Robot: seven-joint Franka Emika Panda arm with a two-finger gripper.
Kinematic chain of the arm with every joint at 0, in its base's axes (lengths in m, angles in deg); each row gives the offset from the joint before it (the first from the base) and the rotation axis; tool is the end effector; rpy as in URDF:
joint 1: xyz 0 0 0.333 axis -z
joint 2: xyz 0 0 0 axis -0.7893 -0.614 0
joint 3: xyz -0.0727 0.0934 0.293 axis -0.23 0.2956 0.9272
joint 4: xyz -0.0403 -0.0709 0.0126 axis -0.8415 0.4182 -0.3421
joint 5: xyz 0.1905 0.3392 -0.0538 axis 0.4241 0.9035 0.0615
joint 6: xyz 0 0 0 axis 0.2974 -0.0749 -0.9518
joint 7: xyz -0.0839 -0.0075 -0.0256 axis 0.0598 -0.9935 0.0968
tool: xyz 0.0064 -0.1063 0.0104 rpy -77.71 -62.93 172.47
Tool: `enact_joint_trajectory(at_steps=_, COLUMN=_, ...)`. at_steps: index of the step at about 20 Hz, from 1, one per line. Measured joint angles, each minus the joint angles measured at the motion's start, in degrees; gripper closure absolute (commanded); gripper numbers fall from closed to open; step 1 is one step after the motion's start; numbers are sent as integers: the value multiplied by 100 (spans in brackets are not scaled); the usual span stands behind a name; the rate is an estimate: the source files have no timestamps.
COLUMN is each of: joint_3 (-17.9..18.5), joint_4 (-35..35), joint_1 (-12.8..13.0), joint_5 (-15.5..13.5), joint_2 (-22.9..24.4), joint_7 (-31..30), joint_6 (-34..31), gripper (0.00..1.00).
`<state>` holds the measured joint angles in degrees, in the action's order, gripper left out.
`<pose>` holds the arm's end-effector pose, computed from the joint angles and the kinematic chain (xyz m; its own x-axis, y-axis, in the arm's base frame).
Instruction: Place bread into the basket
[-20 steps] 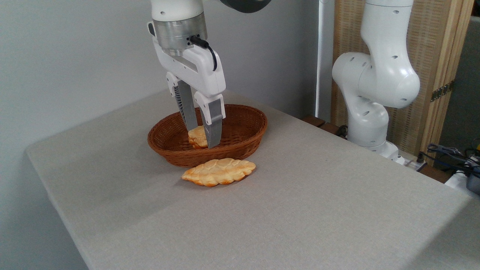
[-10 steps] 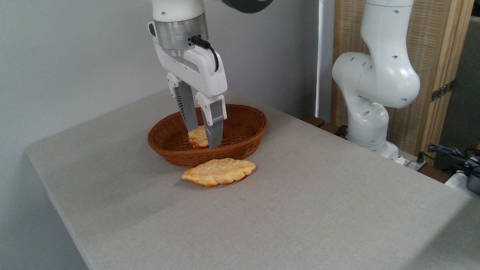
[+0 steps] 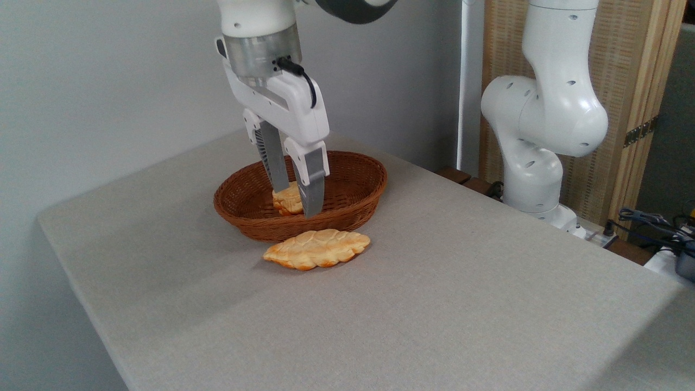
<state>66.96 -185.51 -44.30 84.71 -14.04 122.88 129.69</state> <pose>0.5128 -0.0652 0.5593 0.6595 -0.7514 0.0216 -0.7514 -0.6581 0.0477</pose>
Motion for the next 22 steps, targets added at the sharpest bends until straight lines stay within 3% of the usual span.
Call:
enact_joint_trajectory(at_steps=7, joint_3=5, joint_4=-480, joint_1=-1, joint_5=-4, joint_2=-176, joint_7=-3, joint_6=434, gripper=0)
enact_joint_trajectory(at_steps=15, joint_3=-22, joint_4=-582, joint_1=13, joint_5=-724, joint_2=-626, joint_7=-2, joint_6=976, gripper=0)
enact_joint_trajectory(at_steps=22, joint_3=-140, joint_4=-586, joint_1=158, joint_5=-779, joint_2=-1109, joint_7=-2, joint_6=1508, gripper=0)
